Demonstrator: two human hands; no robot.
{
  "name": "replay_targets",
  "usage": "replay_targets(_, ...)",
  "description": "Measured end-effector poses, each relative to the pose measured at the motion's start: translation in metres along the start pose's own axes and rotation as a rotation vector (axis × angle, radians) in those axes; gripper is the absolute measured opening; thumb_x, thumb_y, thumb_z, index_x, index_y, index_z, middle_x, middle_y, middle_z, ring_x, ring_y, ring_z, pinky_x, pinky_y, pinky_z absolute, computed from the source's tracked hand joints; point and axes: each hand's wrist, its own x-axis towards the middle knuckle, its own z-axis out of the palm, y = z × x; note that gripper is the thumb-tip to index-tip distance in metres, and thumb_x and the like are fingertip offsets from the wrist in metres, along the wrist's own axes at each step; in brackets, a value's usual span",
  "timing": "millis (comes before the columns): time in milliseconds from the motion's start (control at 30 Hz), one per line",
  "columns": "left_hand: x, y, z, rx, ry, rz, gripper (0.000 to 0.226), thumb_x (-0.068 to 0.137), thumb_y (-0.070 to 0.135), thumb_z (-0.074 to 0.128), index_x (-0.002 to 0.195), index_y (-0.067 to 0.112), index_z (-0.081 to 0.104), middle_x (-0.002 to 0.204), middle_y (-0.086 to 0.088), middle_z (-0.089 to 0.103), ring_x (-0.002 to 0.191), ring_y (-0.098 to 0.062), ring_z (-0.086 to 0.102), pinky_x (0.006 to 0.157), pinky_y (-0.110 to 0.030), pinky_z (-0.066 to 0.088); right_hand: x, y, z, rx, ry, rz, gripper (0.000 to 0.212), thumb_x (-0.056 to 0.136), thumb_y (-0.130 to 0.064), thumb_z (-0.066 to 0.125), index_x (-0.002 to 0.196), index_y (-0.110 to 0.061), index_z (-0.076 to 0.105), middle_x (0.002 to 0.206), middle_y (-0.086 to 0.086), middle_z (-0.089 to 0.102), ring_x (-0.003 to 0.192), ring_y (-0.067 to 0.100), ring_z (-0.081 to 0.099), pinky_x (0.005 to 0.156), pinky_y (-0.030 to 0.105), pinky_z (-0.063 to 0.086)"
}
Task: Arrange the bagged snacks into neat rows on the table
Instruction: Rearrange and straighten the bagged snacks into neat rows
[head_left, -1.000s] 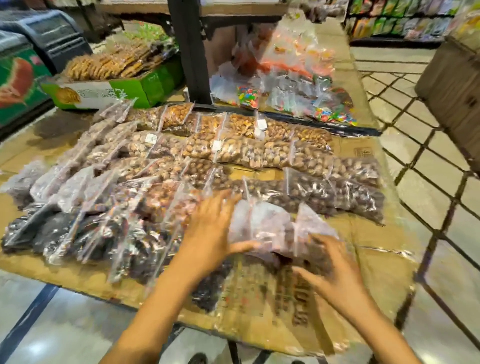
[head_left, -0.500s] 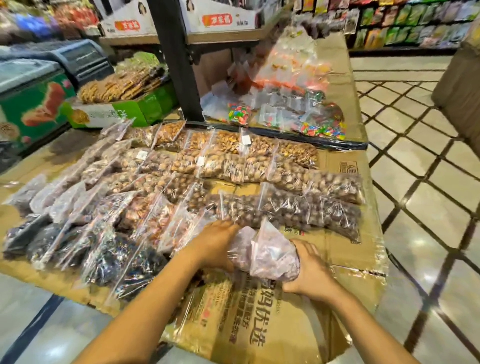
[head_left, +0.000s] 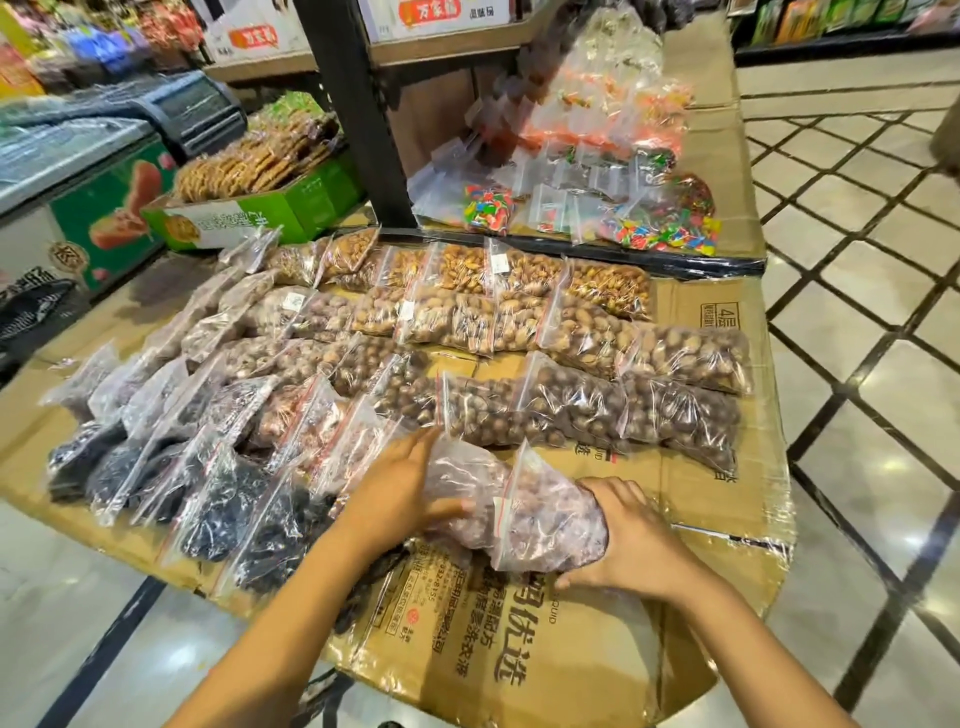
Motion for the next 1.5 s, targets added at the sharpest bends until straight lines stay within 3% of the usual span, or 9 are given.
replay_targets(100, -0.011, 0.006, 0.009, -0.141, 0.245, -0.183, 0.068, 0.082, 0.053, 0.061, 0.125, 0.002, 0.050, 0.105, -0.010, 0.063, 0.088, -0.018, 0.058, 0.078, -0.026, 0.050, 0.003, -0.009, -0.013, 0.180, -0.055, 0.056, 0.115, 0.044, -0.086, 0.057, 0.141, -0.034, 0.025, 0.137, -0.012, 0.034, 0.128, 0.010, 0.033, 0.110, 0.039, 0.032)
replay_targets(233, -0.007, 0.014, 0.012, -0.374, 0.244, -0.335, 0.038, 0.089, 0.040, 0.059, 0.066, 0.011, 0.052, 0.055, -0.002, 0.048, 0.049, -0.014, 0.039, 0.047, -0.027, 0.028, 0.018, -0.031, -0.007, 0.371, -0.016, 0.097, 0.100, 0.053, -0.074, 0.062, 0.138, -0.028, 0.035, 0.135, -0.006, 0.049, 0.114, 0.012, 0.051, 0.098, 0.034, 0.045)
replay_targets(500, -0.005, 0.017, 0.005, -0.374, 0.424, -0.180, 0.023, 0.092, 0.029, 0.058, 0.073, 0.016, 0.058, 0.064, 0.000, 0.060, 0.054, -0.017, 0.054, 0.049, -0.034, 0.042, 0.026, -0.034, 0.003, 0.541, 0.238, 0.192, 0.059, 0.045, -0.075, 0.070, 0.077, -0.027, 0.058, 0.072, -0.004, 0.066, 0.065, 0.015, 0.061, 0.065, 0.038, 0.052)
replay_targets(633, -0.004, 0.010, 0.010, -0.362, 0.402, -0.215, 0.021, 0.092, 0.031, 0.058, 0.082, 0.013, 0.063, 0.070, 0.002, 0.062, 0.060, -0.014, 0.056, 0.053, -0.026, 0.042, 0.026, -0.033, 0.007, 0.510, 0.246, 0.178, 0.069, 0.043, -0.084, 0.065, 0.083, -0.028, 0.059, 0.080, -0.001, 0.069, 0.075, 0.023, 0.064, 0.070, 0.039, 0.052)
replay_targets(833, -0.015, -0.014, -0.011, -0.286, 0.545, -0.309, 0.038, 0.093, 0.032, 0.056, 0.120, 0.006, 0.057, 0.114, -0.008, 0.060, 0.106, -0.023, 0.057, 0.092, -0.043, 0.049, 0.026, -0.049, -0.012, 0.349, 0.203, 0.129, 0.099, 0.051, -0.075, 0.061, 0.134, -0.024, 0.040, 0.135, -0.003, 0.049, 0.119, 0.016, 0.049, 0.101, 0.041, 0.044)
replay_targets(1033, -0.007, -0.034, -0.036, -0.347, 0.305, -0.353, 0.017, 0.088, 0.025, 0.065, 0.081, 0.009, 0.064, 0.066, -0.003, 0.065, 0.056, -0.016, 0.057, 0.051, -0.024, 0.047, 0.057, -0.104, -0.019, 0.197, 0.176, 0.012, 0.085, 0.068, -0.067, 0.061, 0.138, -0.025, 0.036, 0.145, 0.000, 0.040, 0.132, 0.019, 0.036, 0.110, 0.041, 0.033)
replay_targets(1167, 0.000, -0.029, -0.040, -0.393, 0.138, -0.198, 0.017, 0.090, 0.021, 0.060, 0.075, 0.015, 0.062, 0.068, -0.002, 0.065, 0.057, -0.014, 0.058, 0.060, -0.031, 0.055, 0.079, -0.131, -0.002, 0.133, 0.098, 0.022, 0.085, 0.072, -0.065, 0.062, 0.140, -0.022, 0.033, 0.147, 0.002, 0.038, 0.134, 0.022, 0.035, 0.110, 0.042, 0.032)
replay_targets(1400, 0.012, -0.085, -0.036, -0.488, 0.422, -0.198, 0.012, 0.089, 0.023, 0.062, 0.099, 0.016, 0.062, 0.096, -0.002, 0.064, 0.085, -0.018, 0.060, 0.075, -0.031, 0.050, 0.100, -0.170, 0.019, 0.140, 0.210, 0.054, 0.076, 0.076, -0.056, 0.064, 0.138, -0.021, 0.036, 0.142, 0.002, 0.042, 0.130, 0.021, 0.040, 0.107, 0.038, 0.035)
replay_targets(1500, 0.022, -0.119, -0.038, -0.531, 0.273, -0.228, 0.015, 0.086, 0.020, 0.065, 0.093, 0.007, 0.064, 0.081, -0.006, 0.065, 0.067, -0.015, 0.058, 0.059, -0.021, 0.042, 0.117, -0.188, 0.022, 0.176, 0.184, 0.085, 0.073, 0.077, -0.050, 0.067, 0.138, -0.022, 0.038, 0.141, 0.002, 0.044, 0.128, 0.021, 0.042, 0.105, 0.036, 0.036)
